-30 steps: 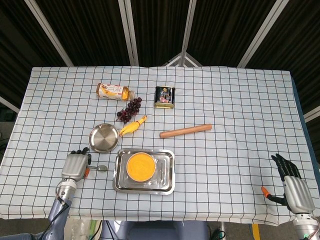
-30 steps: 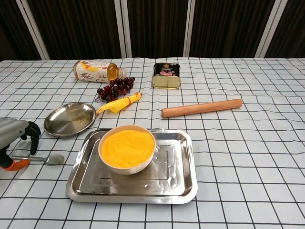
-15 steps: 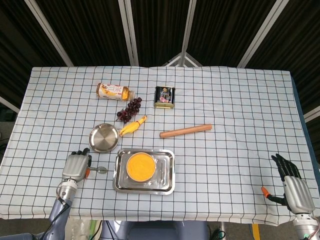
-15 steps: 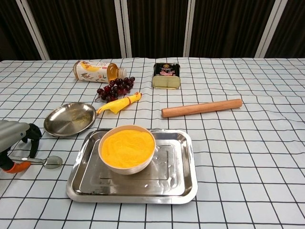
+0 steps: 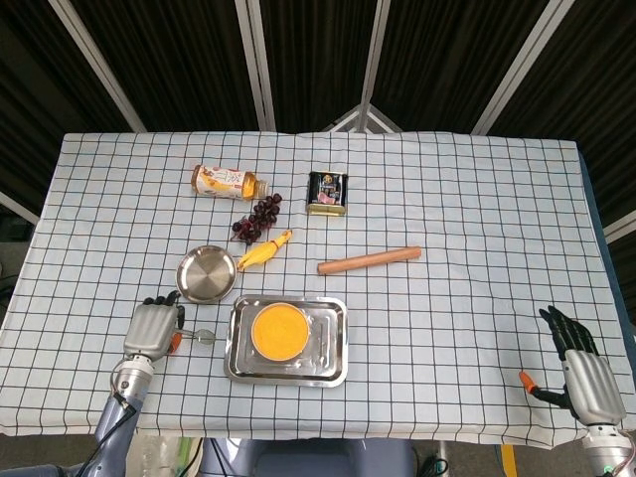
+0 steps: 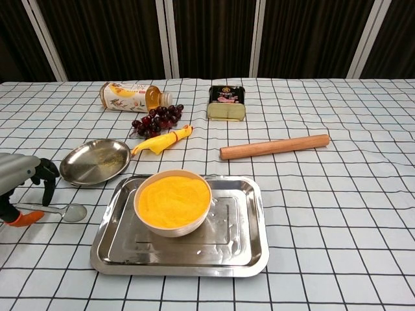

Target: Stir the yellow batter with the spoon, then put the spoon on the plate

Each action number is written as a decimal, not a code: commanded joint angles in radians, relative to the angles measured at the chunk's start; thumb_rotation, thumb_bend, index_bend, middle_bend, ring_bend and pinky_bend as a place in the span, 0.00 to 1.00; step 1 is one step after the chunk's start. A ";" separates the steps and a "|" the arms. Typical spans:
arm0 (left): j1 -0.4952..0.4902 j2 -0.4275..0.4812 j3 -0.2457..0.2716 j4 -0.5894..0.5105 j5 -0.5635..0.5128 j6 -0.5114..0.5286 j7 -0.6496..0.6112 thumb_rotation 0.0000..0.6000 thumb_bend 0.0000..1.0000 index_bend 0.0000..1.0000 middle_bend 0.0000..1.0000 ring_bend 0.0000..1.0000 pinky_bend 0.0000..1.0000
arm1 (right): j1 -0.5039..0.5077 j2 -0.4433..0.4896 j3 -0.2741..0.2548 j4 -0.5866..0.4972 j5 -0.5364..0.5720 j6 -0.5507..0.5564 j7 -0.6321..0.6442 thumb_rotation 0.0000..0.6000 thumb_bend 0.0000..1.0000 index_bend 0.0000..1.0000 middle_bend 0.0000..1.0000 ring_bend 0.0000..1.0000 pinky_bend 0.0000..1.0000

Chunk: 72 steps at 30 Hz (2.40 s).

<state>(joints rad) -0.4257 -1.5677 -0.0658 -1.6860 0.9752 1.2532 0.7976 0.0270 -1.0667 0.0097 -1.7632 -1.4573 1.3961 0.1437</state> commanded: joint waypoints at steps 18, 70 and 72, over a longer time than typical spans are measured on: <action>-0.205 -0.138 -0.176 -0.204 -0.230 0.104 0.313 1.00 0.51 0.53 0.18 0.27 0.27 | 0.002 0.008 0.004 -0.002 0.010 -0.009 0.028 1.00 0.32 0.00 0.00 0.00 0.00; -0.348 -0.009 -0.133 -0.313 -0.327 0.147 0.366 1.00 0.47 0.48 0.99 0.98 0.96 | 0.006 0.014 0.004 -0.012 0.023 -0.024 0.029 1.00 0.32 0.00 0.00 0.00 0.00; -0.363 -0.030 -0.135 -0.305 -0.351 0.153 0.386 1.00 0.48 0.47 0.99 0.98 0.96 | 0.007 0.015 0.004 -0.011 0.024 -0.026 0.033 1.00 0.32 0.00 0.00 0.00 0.00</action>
<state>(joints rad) -0.7684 -1.5736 -0.1945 -2.0027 0.6497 1.4007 1.1602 0.0339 -1.0524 0.0138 -1.7748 -1.4340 1.3710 0.1761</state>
